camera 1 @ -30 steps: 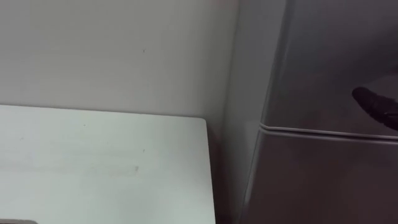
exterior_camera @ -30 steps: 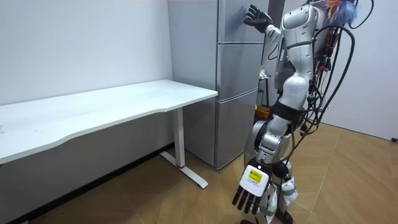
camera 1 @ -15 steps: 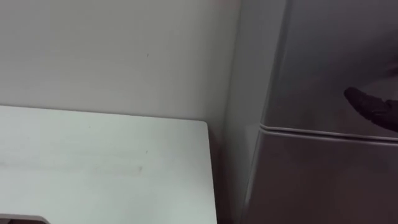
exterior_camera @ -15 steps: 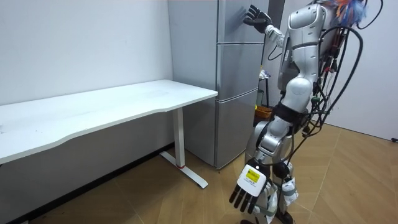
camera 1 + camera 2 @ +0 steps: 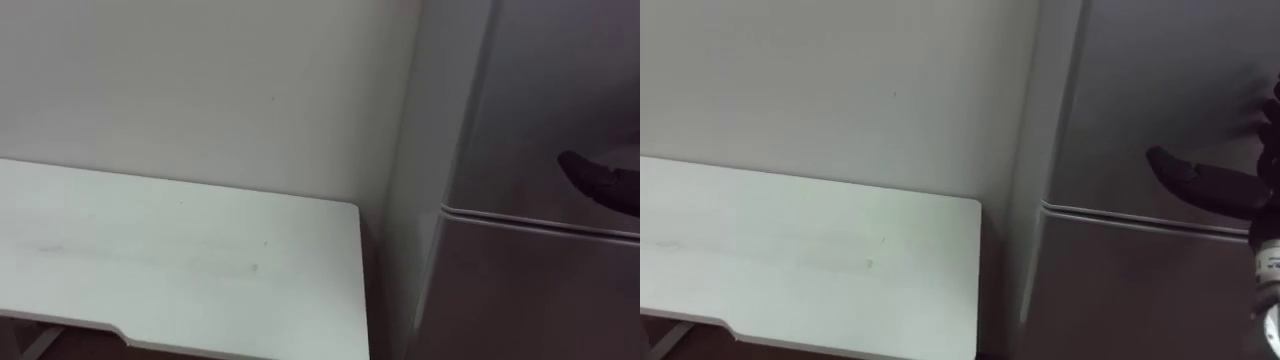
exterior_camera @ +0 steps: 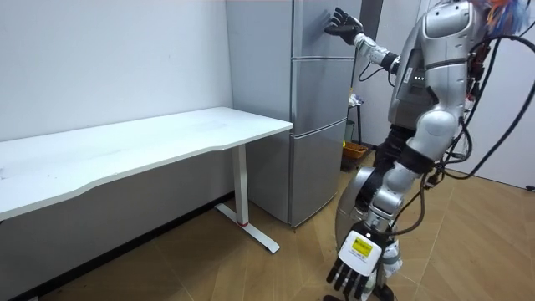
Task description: Put the bottle in the upper fridge
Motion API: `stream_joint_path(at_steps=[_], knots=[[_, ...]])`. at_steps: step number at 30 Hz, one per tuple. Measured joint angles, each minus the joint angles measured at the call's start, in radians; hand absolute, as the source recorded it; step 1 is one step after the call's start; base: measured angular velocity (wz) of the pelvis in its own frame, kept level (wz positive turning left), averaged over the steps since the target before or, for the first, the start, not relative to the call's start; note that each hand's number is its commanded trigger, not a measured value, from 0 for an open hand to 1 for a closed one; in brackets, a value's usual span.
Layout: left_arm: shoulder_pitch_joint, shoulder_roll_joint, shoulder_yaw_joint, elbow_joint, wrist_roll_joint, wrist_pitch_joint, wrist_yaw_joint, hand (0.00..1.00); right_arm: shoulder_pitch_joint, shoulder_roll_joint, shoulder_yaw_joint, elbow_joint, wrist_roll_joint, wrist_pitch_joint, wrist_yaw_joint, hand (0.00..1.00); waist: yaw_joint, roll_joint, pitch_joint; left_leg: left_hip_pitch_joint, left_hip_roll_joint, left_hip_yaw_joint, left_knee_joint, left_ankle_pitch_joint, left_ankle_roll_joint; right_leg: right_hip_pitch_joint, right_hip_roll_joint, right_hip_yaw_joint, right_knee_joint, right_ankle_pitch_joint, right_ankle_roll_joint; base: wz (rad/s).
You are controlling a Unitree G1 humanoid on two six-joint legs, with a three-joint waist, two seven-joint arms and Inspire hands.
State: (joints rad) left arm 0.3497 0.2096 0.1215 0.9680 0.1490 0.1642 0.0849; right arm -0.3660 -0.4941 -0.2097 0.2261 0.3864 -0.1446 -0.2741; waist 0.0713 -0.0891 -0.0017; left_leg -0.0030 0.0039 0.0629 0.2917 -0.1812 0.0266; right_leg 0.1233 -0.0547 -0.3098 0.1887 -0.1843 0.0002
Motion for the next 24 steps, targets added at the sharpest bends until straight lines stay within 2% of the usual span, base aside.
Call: stream_joint_path(at_steps=[5,9,10,16,22,24], knots=[[0.016,0.000,0.000,-0.029,0.003,0.001,-0.003,0.00,0.000,0.000,-0.011,0.007,0.016,0.006,-0.032,0.00,0.015,0.003,-0.0020,-0.006,-0.003,-0.010,0.000,0.008,0.001,-0.002,-0.002,-0.007,0.000,0.004,-0.001,0.06],[0.037,-0.004,0.000,-0.034,0.001,-0.001,-0.009,0.00,0.000,0.000,-0.018,-0.023,0.098,0.016,-0.037,0.00,0.009,0.014,-0.0113,-0.006,-0.007,-0.012,-0.003,0.009,0.002,-0.002,-0.005,-0.010,-0.001,0.006,0.003,0.02],[0.042,-0.004,0.003,-0.037,0.003,-0.005,-0.010,0.00,0.001,0.000,-0.020,-0.043,0.134,0.029,-0.041,0.00,0.003,0.013,-0.0122,-0.004,-0.011,-0.013,-0.007,0.011,0.004,-0.001,-0.005,-0.011,-0.001,0.008,0.007,0.05],[0.063,-0.004,0.020,-0.037,0.003,-0.023,-0.008,0.00,0.002,0.000,-0.020,-0.069,0.221,0.036,-0.047,0.00,-0.014,0.005,-0.0099,0.010,-0.016,-0.012,-0.027,0.018,0.005,0.003,-0.006,0.001,-0.003,0.005,0.010,0.01],[0.060,-0.004,0.033,-0.063,0.001,-0.042,-0.003,0.00,0.013,-0.007,-0.023,-0.089,0.201,0.036,-0.082,0.00,-0.027,0.002,-0.0086,0.001,-0.016,-0.012,-0.027,0.017,0.006,-0.007,-0.006,0.005,-0.003,0.004,0.012,0.01],[0.056,-0.004,0.053,-0.065,0.004,-0.050,-0.003,0.00,0.034,-0.008,-0.060,-0.113,0.208,0.039,-0.088,0.00,-0.038,0.002,-0.0085,-0.003,-0.017,-0.013,-0.027,0.016,0.007,-0.010,-0.003,0.002,-0.004,0.003,0.013,0.10]])
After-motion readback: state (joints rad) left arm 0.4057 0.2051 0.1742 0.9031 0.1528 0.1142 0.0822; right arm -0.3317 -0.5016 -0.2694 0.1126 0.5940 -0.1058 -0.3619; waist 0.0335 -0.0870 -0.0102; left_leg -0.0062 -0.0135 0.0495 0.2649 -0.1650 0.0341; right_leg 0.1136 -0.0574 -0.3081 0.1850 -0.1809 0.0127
